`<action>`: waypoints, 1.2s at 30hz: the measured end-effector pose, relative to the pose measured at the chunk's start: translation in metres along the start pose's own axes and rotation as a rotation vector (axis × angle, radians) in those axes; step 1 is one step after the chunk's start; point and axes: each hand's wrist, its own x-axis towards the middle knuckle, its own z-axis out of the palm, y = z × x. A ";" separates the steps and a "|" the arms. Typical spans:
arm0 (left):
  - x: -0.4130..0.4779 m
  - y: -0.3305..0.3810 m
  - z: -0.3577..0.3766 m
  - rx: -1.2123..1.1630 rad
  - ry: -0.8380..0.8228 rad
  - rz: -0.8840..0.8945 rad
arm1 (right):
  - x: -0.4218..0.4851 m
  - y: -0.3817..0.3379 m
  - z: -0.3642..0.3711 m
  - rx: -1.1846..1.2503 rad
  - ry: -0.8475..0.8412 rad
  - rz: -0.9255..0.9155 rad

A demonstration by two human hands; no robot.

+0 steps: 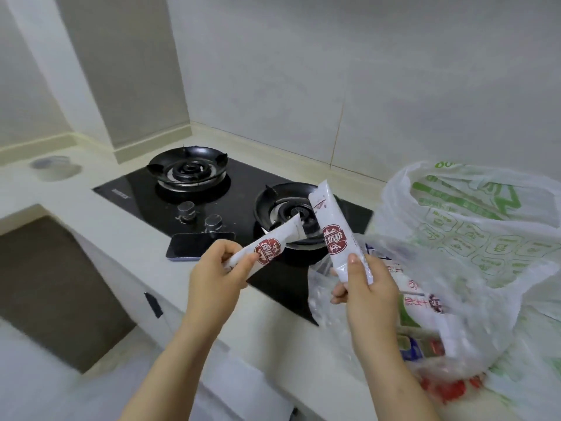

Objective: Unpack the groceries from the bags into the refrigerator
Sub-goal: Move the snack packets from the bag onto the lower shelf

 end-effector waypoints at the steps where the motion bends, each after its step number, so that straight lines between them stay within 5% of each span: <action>1: -0.001 -0.004 -0.013 -0.030 0.030 -0.041 | -0.006 -0.002 0.013 0.012 -0.044 0.019; 19: -0.101 -0.084 -0.263 -0.124 0.808 -0.436 | -0.187 -0.033 0.227 -0.005 -0.992 0.202; 36: -0.316 -0.059 -0.303 -0.145 1.604 -0.604 | -0.372 -0.049 0.217 -0.023 -1.867 0.130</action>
